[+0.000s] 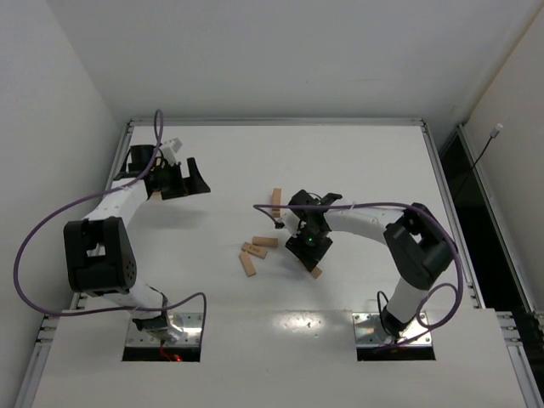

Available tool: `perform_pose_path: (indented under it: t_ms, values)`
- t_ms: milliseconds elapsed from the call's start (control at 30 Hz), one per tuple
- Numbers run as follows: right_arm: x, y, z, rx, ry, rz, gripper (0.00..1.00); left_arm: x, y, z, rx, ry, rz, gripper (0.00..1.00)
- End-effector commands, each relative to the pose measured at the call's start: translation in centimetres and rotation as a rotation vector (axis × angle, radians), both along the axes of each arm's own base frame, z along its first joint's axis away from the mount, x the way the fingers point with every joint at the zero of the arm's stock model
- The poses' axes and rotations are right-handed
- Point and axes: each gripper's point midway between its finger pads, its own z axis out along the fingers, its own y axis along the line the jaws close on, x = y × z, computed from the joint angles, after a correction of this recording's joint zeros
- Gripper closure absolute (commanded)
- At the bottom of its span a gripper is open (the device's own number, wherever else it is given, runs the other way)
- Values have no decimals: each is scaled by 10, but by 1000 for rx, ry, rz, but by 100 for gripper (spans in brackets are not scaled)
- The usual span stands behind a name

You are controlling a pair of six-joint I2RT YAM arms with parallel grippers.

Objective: Build the wood block tower

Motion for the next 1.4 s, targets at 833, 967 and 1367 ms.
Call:
perform_pose_path:
  t_ms: [833,967,1367]
  values:
    - [11,24,2,-54,-101,-1,61,10,5,7,8,-35,0,1]
    - [17,29,9,-39,-126,-22,58,10,5,7,8,-35,0,1]
    - [35,5,30,-82,-360,-338,78,6,4,6,3,-33,6,1]
